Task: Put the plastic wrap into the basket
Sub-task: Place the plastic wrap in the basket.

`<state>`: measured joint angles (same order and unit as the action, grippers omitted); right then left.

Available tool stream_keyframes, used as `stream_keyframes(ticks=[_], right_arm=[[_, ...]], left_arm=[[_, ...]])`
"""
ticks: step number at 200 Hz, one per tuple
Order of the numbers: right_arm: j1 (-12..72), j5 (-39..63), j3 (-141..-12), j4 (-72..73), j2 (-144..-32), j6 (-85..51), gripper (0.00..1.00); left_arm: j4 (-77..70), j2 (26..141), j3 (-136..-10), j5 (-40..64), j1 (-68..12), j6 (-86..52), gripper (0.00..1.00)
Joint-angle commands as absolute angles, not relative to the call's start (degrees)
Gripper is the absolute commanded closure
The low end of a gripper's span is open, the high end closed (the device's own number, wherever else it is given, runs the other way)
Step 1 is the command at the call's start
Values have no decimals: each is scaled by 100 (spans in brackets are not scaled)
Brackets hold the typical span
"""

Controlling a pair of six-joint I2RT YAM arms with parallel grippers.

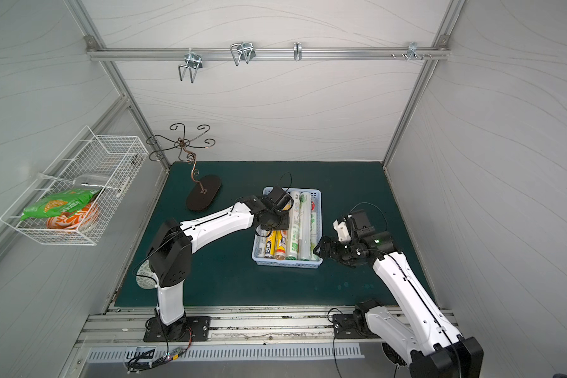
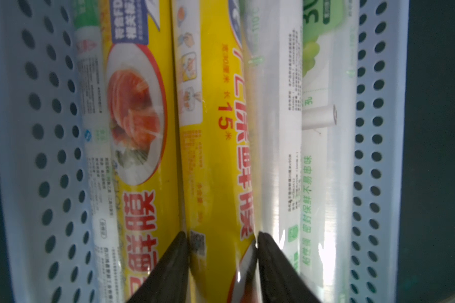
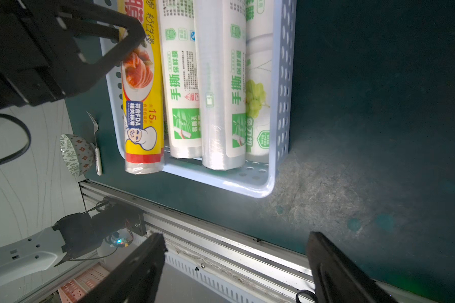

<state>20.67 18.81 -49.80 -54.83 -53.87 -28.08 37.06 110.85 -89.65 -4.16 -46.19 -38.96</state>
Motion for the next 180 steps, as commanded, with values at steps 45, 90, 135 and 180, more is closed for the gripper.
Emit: stream_keyframes(ticks=[45, 90, 135, 180], right_arm=[[2101, 1785, -5317, -5429, -5561, -2737, 11], [2101, 1773, -5331, -5389, -5640, -2722, 11], [2101, 1756, -5357, -5321, -5773, -2712, 11], [2099, 1474, -5626, -5288, -5931, -2598, 11]], left_arm=[[3661, 11417, -9358, -682, -4632, -3668, 68], [3603, 11535, -9324, -649, -4632, -3682, 68], [3406, 11580, -9100, -449, -4634, -3744, 71], [3589, 11011, -9213, -728, -4608, -3446, 63]])
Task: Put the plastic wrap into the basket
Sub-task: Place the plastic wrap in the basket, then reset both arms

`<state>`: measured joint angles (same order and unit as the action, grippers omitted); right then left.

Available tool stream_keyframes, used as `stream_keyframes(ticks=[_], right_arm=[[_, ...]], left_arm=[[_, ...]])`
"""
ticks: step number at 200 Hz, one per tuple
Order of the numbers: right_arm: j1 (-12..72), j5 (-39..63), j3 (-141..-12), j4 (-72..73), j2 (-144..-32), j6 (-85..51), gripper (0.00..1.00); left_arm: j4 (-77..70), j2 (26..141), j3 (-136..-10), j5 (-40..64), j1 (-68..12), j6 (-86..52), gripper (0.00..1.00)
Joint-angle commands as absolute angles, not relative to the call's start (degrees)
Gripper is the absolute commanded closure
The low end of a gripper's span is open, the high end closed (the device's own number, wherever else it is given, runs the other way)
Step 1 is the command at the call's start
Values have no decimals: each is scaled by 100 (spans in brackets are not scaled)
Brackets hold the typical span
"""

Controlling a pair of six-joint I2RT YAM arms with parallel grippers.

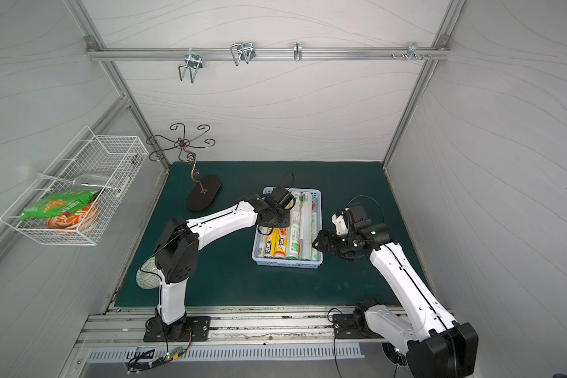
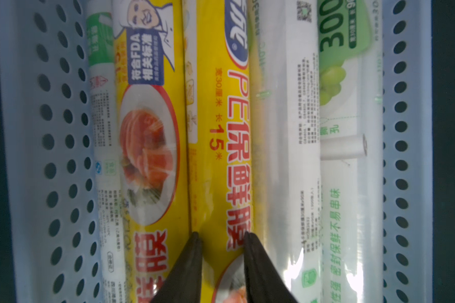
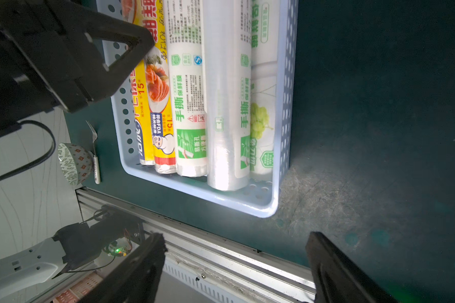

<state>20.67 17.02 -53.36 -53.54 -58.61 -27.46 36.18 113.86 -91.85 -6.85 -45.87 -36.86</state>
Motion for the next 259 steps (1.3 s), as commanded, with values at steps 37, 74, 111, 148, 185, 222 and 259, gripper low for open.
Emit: stream_keyframes(ticks=[37, 74, 111, 148, 185, 222, 259], right_arm=[[2020, 518, -5950, -5013, -5990, -2394, 6], [1615, -186, -6034, -4347, -6210, -2027, 1], [886, -371, -5536, -3036, -6448, -1722, 1], [870, -1331, -4352, -743, -6631, -811, 1], [732, -1462, -3698, 742, -7303, -544, 1], [558, -1237, -3101, 2167, -7860, -313, 1], [400, -285, -2705, 3373, -8138, -88, 1]], left_arm=[[3563, 10005, -8838, -1333, -4318, -3063, 48], [2916, 8773, -7672, -2023, -3690, -2574, 31], [1673, 7683, -6038, -3094, -3014, -2064, 3], [166, 7102, -4509, -3734, -2143, -1807, 1], [-1773, 7024, -3114, -4080, -1588, -971, 1], [-2329, 6982, -2644, -3732, -947, -748, 1], [-3674, 7612, -2201, -3337, -532, -813, 1]])
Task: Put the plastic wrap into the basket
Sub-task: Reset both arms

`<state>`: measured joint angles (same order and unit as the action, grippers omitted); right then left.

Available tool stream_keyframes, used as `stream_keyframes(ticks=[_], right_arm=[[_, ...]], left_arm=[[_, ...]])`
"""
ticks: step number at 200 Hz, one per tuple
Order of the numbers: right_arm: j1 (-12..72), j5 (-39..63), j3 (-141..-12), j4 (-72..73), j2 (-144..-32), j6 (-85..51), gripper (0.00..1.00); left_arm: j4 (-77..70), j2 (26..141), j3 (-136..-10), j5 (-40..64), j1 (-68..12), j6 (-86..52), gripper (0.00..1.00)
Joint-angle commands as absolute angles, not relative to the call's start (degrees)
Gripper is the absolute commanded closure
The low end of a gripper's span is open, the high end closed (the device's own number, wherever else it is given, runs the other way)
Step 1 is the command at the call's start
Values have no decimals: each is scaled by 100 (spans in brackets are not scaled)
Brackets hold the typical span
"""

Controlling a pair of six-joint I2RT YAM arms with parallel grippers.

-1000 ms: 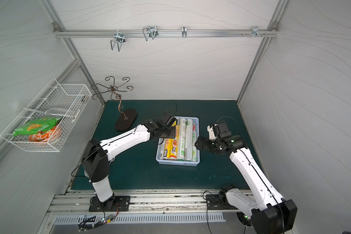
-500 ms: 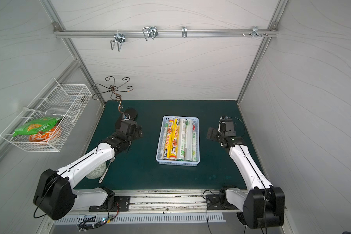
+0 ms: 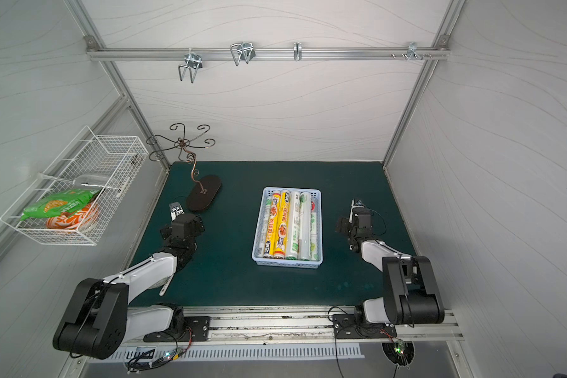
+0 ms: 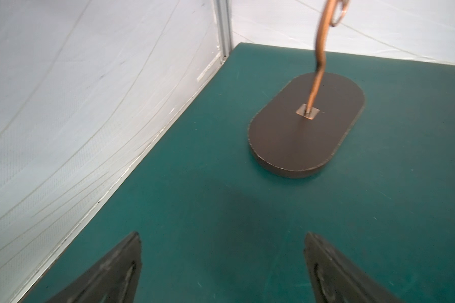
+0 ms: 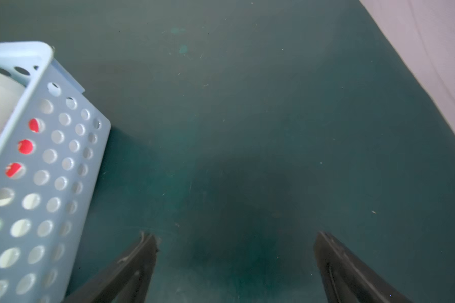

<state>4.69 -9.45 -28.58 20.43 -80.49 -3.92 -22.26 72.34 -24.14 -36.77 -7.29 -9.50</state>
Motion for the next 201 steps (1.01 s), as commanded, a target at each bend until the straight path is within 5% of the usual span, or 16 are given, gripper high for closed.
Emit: stream_keyframes(ticks=[1, 41, 81, 128, 201], right_arm=[[402, -270, -2702, 3387, -8134, -79, 1], [346, 510, -2373, 4827, -8979, 83, 1], [355, 551, -2628, 4379, -9011, 98, 1], [358, 548, -2636, 4344, -9008, 98, 1], [353, 558, -2661, 4307, -9020, 98, 1]], left_arm=[[-3709, 7634, -2199, -3347, -530, -807, 1], [-4838, 8194, -2051, -2512, -208, -569, 1], [-6203, 8982, -1779, -1863, -176, -241, 1], [-4954, 8900, -2344, -1914, -161, -351, 0], [-5045, 8914, -2311, -1915, -166, -350, 0]])
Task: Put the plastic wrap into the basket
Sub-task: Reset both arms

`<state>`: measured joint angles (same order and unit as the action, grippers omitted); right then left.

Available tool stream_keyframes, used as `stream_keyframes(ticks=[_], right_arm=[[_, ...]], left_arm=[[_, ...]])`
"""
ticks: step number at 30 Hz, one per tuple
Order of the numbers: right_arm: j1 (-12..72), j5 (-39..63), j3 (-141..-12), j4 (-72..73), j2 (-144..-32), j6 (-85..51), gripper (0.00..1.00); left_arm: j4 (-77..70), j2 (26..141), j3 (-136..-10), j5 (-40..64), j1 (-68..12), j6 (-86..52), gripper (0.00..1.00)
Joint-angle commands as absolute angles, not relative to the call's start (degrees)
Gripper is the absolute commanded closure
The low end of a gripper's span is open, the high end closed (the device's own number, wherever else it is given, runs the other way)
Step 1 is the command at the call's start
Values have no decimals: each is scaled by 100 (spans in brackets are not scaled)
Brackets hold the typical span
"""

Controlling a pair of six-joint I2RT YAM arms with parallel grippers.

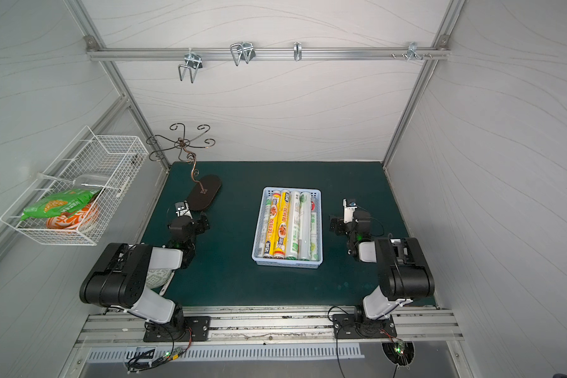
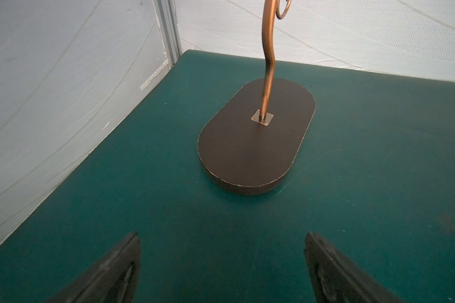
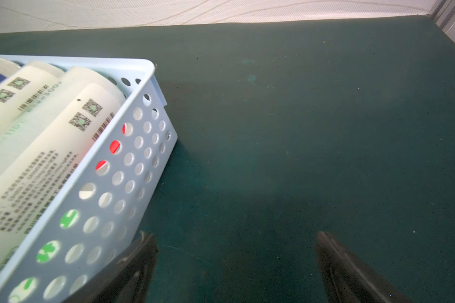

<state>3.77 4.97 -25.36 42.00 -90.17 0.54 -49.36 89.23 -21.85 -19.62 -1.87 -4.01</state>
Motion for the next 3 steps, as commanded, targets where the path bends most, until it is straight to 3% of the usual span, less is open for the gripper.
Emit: stream_keyframes(ticks=[1, 3], right_arm=[[348, 556, -2662, 4311, -9018, 98, 1], [357, 549, -2631, 4339, -9005, 97, 1]], left_arm=[[-5049, 8909, -2311, -1916, -166, -346, 0], [-5054, 8911, -2303, -1916, -167, -344, 1]])
